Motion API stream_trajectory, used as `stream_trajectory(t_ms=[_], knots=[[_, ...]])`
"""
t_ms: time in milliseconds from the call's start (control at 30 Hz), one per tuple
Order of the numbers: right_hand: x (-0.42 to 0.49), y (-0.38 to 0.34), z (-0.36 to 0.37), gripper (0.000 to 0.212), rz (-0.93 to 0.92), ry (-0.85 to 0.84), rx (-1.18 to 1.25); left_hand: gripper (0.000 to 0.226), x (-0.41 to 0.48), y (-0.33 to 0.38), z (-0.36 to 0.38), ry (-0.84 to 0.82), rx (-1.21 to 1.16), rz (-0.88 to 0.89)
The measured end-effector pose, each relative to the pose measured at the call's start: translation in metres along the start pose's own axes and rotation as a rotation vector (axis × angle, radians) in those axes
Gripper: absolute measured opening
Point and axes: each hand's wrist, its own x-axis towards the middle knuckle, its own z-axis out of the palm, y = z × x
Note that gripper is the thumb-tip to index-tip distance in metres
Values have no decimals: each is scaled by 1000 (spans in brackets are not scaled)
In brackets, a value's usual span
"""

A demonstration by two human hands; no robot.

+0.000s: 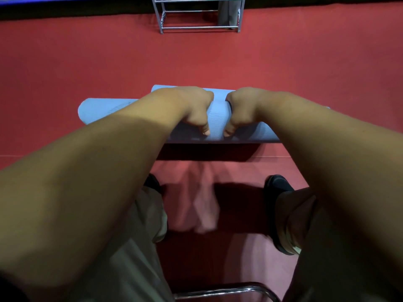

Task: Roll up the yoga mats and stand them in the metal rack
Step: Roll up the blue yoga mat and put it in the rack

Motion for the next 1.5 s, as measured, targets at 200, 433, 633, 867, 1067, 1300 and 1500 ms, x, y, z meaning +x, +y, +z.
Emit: stream_trajectory(t_ms=[200,433,633,867,1067,1300,1500], knots=[[2,5,1,73,32,-18,73,113,1,1,7,-4,36,17],[3,3,3,82,10,15,137,108,1,-9,1,94,-64,5],[7,-8,10,113,-44,65,-19,97,3,-10,3,6,-132,-41],[6,-7,4,75,-30,29,9,92,5,-10,2,-42,-120,-24],[4,0,1,70,-6,27,99,110,8,-11,3,51,-60,40],[2,1,-4,67,-7,40,166,115,1,-9,-1,135,84,51],[5,3,1,78,-67,47,173,90,1,-16,-4,109,-64,15]])
